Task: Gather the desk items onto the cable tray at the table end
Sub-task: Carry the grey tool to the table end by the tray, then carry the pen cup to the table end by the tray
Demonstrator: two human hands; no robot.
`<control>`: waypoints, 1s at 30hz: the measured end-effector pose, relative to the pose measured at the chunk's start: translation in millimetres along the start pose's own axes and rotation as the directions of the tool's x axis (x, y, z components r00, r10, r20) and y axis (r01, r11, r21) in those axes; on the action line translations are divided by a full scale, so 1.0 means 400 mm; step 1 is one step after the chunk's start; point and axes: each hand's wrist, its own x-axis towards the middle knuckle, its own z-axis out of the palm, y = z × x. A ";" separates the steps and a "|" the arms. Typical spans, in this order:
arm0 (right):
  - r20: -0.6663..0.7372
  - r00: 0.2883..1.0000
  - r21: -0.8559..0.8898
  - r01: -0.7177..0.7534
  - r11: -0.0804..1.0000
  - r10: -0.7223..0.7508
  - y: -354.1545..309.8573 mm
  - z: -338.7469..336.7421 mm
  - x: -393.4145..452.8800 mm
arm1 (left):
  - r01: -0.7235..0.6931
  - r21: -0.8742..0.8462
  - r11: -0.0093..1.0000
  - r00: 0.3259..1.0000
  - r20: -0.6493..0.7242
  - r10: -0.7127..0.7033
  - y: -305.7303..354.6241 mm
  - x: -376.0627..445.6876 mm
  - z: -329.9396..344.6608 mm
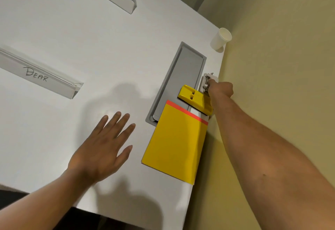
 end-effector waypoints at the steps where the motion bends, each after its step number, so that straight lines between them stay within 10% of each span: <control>1: -0.005 1.000 -0.020 -0.007 1.000 0.007 0.003 0.005 0.005 | -0.001 -0.003 1.000 1.000 -0.007 0.001 -0.001 0.000 0.003; 22: 0.026 0.999 -0.121 0.042 0.992 -0.039 0.009 0.025 0.045 | 0.000 -0.035 0.999 0.999 -0.043 -0.002 0.001 0.001 0.009; 30: -0.221 0.927 0.258 0.355 0.898 -0.303 0.012 -0.046 -0.340 | 0.034 -0.199 0.979 0.998 -0.045 -0.044 -0.003 -0.002 0.002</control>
